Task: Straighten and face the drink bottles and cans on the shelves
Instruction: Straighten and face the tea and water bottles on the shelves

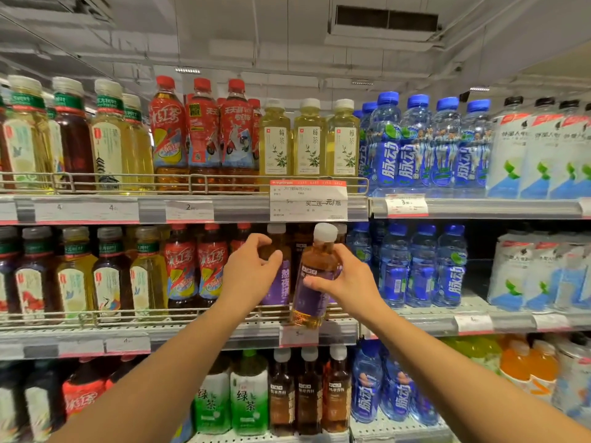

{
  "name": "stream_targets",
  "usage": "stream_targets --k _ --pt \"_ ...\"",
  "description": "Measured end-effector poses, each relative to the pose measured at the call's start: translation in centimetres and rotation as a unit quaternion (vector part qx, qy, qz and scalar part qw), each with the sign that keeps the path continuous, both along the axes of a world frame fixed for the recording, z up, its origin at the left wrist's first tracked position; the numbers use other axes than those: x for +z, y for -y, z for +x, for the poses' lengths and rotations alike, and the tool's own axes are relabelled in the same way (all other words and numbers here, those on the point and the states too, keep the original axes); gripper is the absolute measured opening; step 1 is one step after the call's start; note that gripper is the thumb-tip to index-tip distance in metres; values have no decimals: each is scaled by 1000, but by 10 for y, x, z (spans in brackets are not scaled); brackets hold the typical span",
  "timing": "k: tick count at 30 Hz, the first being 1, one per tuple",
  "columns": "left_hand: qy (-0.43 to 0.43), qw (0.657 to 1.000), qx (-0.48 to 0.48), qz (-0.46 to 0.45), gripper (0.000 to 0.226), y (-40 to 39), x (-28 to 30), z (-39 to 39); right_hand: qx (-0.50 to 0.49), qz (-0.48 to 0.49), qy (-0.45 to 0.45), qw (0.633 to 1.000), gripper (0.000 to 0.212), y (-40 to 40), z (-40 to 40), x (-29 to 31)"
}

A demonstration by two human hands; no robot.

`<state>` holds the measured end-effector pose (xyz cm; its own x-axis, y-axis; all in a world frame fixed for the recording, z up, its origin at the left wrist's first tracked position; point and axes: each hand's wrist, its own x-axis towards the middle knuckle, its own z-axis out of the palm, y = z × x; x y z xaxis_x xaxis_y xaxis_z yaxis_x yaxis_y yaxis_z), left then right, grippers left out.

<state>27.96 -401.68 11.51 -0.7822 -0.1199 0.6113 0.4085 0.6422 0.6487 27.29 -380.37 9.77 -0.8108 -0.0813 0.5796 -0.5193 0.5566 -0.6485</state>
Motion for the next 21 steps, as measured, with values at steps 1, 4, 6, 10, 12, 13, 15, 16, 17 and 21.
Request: stream_targets --k 1,4,6,10,12,13,15,16,17,21 --pt "5 1000 14 -13 36 0 0 -6 0 2 -5 1000 70 2 -2 0" --pt "8 999 38 -31 50 0 4 -17 -4 -2 -29 1000 69 7 -3 2" --pt "16 997 54 -49 58 -3 7 -25 -14 -16 -53 998 65 8 -3 7" --pt "47 992 85 -84 66 -4 8 -37 -42 2 -73 996 63 14 -10 11" --pt "58 990 95 -88 68 -6 9 -42 -48 26 -75 996 62 17 -16 10" --pt "62 989 100 -90 69 -7 9 -44 -51 34 -77 995 63 19 -19 11" --pt "69 987 109 -95 69 -11 10 -47 -55 61 -79 994 64 21 -24 13" --pt "73 986 112 -99 67 -12 10 -48 -57 80 -80 992 64 22 -28 14" --pt "76 985 114 -104 66 -13 9 -50 -56 100 -79 990 64 23 -32 14" --pt "79 984 119 -106 58 -14 7 -58 -47 173 -48 983 64 22 -45 8"
